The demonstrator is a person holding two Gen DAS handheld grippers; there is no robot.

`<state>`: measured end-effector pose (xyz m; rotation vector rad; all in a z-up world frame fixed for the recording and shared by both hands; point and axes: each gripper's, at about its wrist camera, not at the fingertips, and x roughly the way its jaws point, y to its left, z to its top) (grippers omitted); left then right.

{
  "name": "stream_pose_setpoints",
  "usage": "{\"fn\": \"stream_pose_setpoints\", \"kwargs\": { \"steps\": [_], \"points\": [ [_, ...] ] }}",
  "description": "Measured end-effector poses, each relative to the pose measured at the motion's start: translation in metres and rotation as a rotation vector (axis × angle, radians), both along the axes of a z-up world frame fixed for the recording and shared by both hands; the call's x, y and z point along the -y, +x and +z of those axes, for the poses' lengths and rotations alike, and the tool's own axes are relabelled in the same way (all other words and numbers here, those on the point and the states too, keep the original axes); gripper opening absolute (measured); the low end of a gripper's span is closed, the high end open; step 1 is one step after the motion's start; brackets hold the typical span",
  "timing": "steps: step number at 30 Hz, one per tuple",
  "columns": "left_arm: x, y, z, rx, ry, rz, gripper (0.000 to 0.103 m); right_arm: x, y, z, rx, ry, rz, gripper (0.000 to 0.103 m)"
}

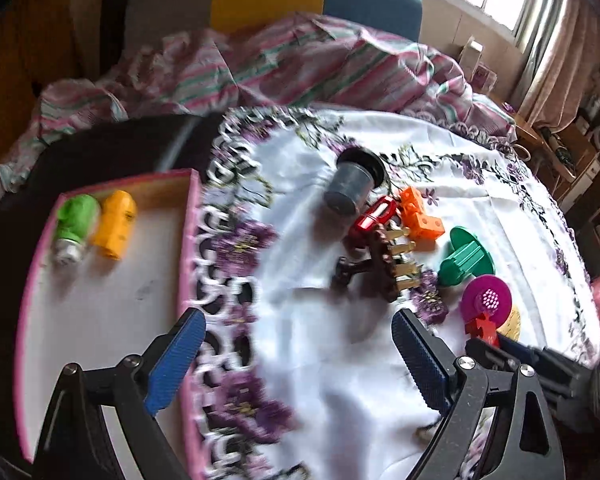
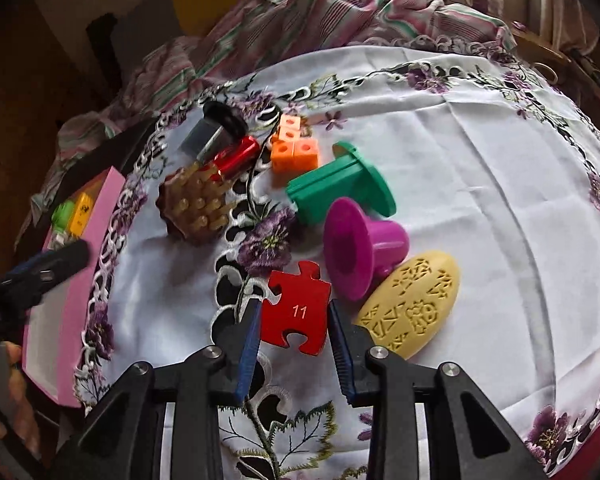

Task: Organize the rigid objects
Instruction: 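Grasp the brown amber-toothed clip with the left gripper while the right gripper holds the puzzle piece, then carry the brown clip into the tray and open the left gripper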

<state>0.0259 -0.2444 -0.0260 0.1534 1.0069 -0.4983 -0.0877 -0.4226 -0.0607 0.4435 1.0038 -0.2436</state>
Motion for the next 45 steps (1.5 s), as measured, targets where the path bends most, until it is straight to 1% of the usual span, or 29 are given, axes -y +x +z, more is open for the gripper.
{"fn": "stream_pose_setpoints", "kwargs": {
  "steps": [3, 5, 7, 13, 16, 19, 21, 22, 24, 25, 26, 27, 28, 29, 30, 32, 34, 39, 45],
  "points": [
    [0.017, 0.011, -0.009, -0.051, -0.023, 0.013, 0.095, 0.003, -0.001, 0.001, 0.022, 0.035, -0.005, 0.033],
    [0.027, 0.018, -0.012, -0.062, -0.044, 0.012, 0.095, 0.004, -0.002, 0.001, 0.022, 0.04, -0.014, 0.033],
    [0.037, 0.022, -0.014, -0.06, -0.06, 0.003, 0.095, 0.007, -0.003, 0.001, 0.033, 0.066, -0.024, 0.033],
    [0.067, 0.036, -0.022, -0.039, -0.054, -0.022, 0.095, 0.017, -0.006, 0.001, 0.06, 0.126, -0.055, 0.033],
    [0.073, 0.039, -0.03, -0.047, -0.05, -0.022, 0.094, 0.018, -0.006, 0.002, 0.075, 0.144, -0.059, 0.033],
    [0.077, 0.039, -0.038, -0.071, -0.072, -0.025, 0.092, 0.018, -0.006, 0.003, 0.084, 0.159, -0.054, 0.033],
    [0.081, 0.039, -0.04, -0.053, -0.069, -0.031, 0.091, 0.017, -0.005, 0.002, 0.082, 0.16, -0.049, 0.033],
    [0.084, 0.04, -0.04, -0.037, -0.056, -0.036, 0.089, 0.017, -0.005, 0.002, 0.081, 0.162, -0.047, 0.033],
    [0.089, 0.04, -0.043, -0.003, -0.027, -0.051, 0.081, 0.016, -0.005, 0.002, 0.081, 0.167, -0.047, 0.033],
    [0.092, 0.04, -0.045, 0.014, -0.01, -0.056, 0.074, 0.017, -0.005, 0.001, 0.082, 0.17, -0.048, 0.033],
    [0.094, 0.041, -0.048, 0.025, 0.005, -0.063, 0.065, 0.017, -0.005, 0.001, 0.083, 0.175, -0.049, 0.033],
    [0.095, 0.041, -0.05, 0.028, -0.003, -0.078, 0.058, 0.017, -0.005, 0.0, 0.081, 0.179, -0.05, 0.033],
    [0.096, 0.04, -0.052, 0.029, -0.022, -0.102, 0.045, 0.018, -0.004, -0.001, 0.078, 0.187, -0.051, 0.033],
    [0.097, 0.038, -0.051, 0.032, -0.042, -0.13, 0.038, 0.018, -0.004, -0.002, 0.078, 0.193, -0.051, 0.033],
    [0.097, 0.036, -0.051, 0.037, -0.053, -0.152, 0.038, 0.019, -0.004, -0.002, 0.079, 0.196, -0.048, 0.033],
    [0.099, 0.032, -0.048, 0.048, -0.044, -0.174, 0.038, 0.017, -0.003, -0.002, 0.078, 0.191, -0.042, 0.033],
    [0.098, 0.032, -0.047, 0.037, -0.052, -0.185, 0.038, 0.017, -0.003, -0.002, 0.08, 0.195, -0.038, 0.033],
    [0.079, 0.032, -0.042, -0.013, -0.118, -0.151, 0.038, 0.018, -0.003, 0.0, 0.099, 0.201, -0.04, 0.033],
    [0.062, 0.017, -0.029, 0.012, -0.145, -0.156, 0.038, 0.017, -0.004, 0.001, 0.104, 0.194, -0.035, 0.033]
  ]
}}
